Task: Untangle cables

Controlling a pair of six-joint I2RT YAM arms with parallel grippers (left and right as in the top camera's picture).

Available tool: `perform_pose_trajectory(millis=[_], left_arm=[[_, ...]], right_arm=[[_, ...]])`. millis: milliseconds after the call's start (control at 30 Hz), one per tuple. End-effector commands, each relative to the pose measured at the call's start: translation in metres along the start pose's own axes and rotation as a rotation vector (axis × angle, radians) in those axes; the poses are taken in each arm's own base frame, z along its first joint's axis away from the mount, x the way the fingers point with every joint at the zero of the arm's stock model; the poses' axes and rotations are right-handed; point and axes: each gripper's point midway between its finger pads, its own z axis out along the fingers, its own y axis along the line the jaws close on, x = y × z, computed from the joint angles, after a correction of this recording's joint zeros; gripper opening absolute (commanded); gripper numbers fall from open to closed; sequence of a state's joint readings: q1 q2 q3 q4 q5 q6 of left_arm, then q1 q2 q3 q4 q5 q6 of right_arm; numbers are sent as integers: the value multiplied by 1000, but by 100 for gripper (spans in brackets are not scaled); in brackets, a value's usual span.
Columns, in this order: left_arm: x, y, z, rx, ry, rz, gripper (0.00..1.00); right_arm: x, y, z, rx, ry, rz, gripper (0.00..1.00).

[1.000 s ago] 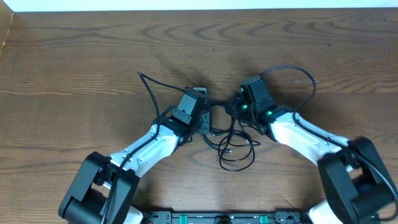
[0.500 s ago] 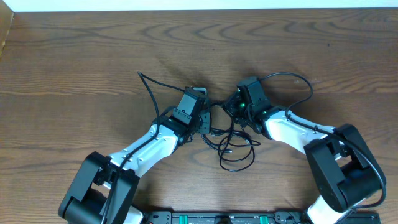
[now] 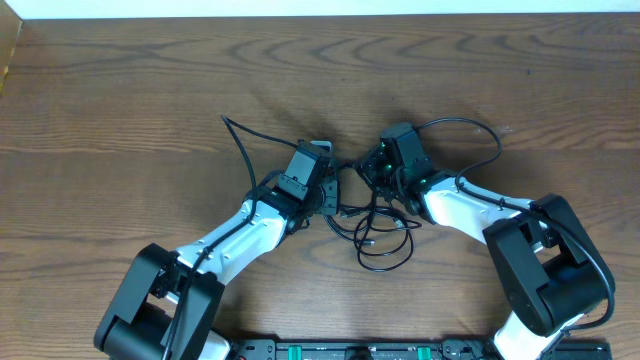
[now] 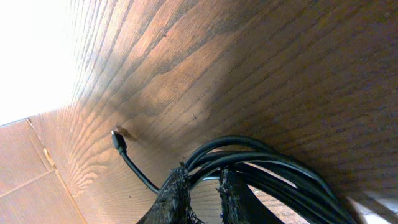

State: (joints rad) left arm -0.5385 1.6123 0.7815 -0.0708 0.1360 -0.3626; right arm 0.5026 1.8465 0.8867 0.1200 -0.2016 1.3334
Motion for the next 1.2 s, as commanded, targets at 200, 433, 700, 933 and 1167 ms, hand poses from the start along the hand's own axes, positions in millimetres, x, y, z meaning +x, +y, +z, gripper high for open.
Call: perform_pose_trajectory(millis=[200,433,700,933,1167], left_arm=[[-1,-4,0,14,4,12,8],[1,-9,-1,44,17,20,8],[7,-21,-2,116,47,57,8],[8,-23,-2,126,51,58,8],[-16,29,-4,-178,-79,56,8]], right_arm=[[-7,-1,5,3,-58,40,15],[-1,-12,28,-4,-21,73,13],[4,-27,37,32,1,80,3],[4,-35,38,59,7,5,1],[-25,-48,-14,53,179,-277,1]])
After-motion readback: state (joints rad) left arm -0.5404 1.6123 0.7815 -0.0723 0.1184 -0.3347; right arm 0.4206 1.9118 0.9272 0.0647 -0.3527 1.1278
